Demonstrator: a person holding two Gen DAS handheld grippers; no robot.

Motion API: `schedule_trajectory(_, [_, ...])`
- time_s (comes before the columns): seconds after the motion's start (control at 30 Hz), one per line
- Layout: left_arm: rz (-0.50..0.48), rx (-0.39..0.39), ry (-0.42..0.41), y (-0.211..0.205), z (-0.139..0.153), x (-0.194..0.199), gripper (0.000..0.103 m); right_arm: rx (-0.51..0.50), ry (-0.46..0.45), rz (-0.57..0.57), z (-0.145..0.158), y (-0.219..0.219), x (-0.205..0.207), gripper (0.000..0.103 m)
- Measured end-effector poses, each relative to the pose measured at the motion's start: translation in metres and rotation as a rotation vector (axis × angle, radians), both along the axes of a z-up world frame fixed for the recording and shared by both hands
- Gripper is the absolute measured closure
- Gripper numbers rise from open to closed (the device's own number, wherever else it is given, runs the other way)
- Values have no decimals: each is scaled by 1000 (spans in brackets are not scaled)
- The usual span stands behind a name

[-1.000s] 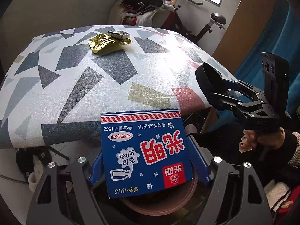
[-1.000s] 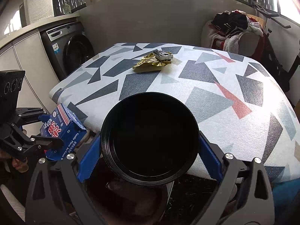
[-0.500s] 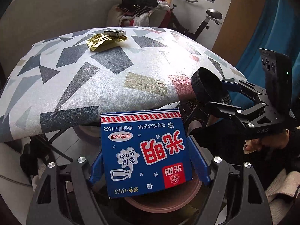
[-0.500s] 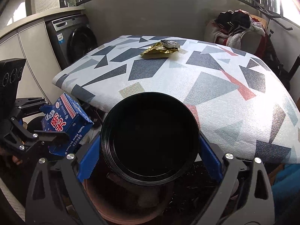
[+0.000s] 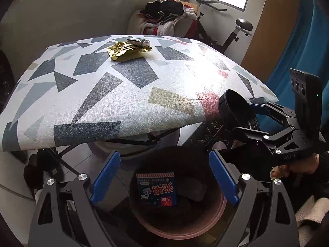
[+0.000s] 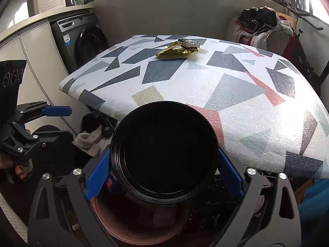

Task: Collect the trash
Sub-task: 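Carry the milk carton to the bin and open the left gripper while the right carries the lid, then lower the black lid into the bin and open the right gripper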

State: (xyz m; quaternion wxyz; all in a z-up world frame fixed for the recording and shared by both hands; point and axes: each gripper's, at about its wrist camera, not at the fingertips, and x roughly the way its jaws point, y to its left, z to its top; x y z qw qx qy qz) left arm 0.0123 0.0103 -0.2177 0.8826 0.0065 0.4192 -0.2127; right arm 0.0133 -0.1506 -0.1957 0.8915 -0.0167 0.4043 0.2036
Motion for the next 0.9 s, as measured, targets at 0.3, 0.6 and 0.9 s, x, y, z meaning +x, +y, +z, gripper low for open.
schedule_trajectory(0.3, [147, -46, -12, 27, 5, 5, 14, -31, 23, 66, -6, 15, -2, 10])
schedule_trajectory(0.6, [172, -55, -7, 34, 5, 8, 12, -49, 39, 95, -10, 23, -2, 9])
schedule_trajectory(0.9, [180, -60, 0, 36, 3, 9, 11, -39, 58, 115, -12, 25, -2, 6])
